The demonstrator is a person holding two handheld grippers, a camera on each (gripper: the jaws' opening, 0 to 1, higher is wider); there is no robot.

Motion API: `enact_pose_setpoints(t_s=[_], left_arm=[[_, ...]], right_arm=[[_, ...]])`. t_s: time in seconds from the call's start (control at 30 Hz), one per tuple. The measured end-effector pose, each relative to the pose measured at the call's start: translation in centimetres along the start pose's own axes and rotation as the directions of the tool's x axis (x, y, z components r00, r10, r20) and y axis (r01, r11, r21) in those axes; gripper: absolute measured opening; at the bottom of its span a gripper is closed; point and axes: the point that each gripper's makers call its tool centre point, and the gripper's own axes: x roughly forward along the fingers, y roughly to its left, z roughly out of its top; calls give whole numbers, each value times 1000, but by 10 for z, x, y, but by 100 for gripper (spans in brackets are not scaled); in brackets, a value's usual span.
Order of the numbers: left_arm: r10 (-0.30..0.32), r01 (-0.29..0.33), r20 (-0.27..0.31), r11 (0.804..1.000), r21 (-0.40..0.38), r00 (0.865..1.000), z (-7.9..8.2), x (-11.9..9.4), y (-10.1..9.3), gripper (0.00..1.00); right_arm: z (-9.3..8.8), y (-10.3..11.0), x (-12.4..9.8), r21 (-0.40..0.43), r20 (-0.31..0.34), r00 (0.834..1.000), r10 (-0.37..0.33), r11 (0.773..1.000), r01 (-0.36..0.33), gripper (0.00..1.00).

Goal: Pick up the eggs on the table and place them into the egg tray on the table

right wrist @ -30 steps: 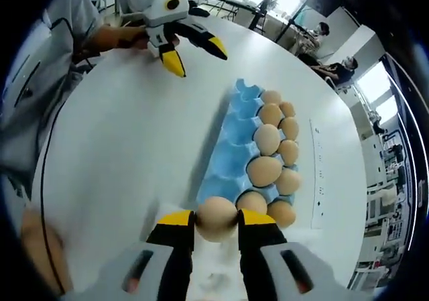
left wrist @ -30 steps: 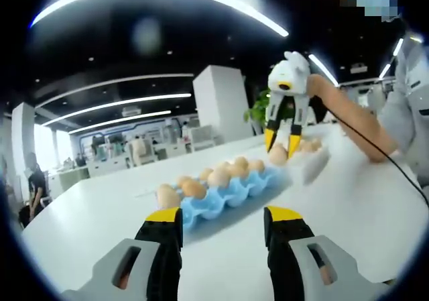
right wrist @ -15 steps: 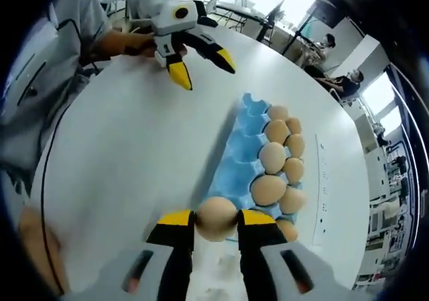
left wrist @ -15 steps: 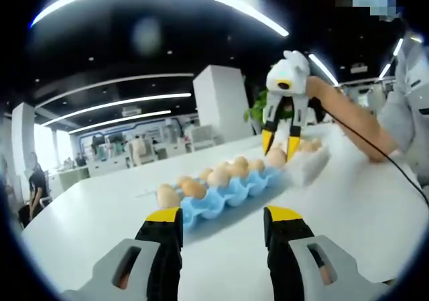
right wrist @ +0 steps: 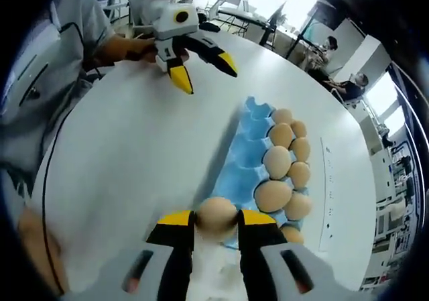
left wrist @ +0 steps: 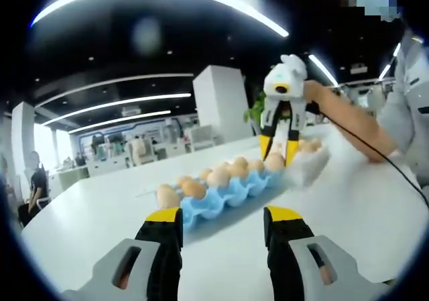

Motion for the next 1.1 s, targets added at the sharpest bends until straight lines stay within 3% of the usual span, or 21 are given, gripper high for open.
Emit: enact_pose_setpoints(t_s=[0.7,1.1], left_arm=[[2,-2,-5,1000,3,1000,-1,1,0,48],[2,-2,-6,1000,5,1000,-1,1,0,48]], right_arm=[[-10,-8,14,22,20,1000,19,1000,-20,27],[-10,-7,12,106,16,1000,8,994,-9,25]])
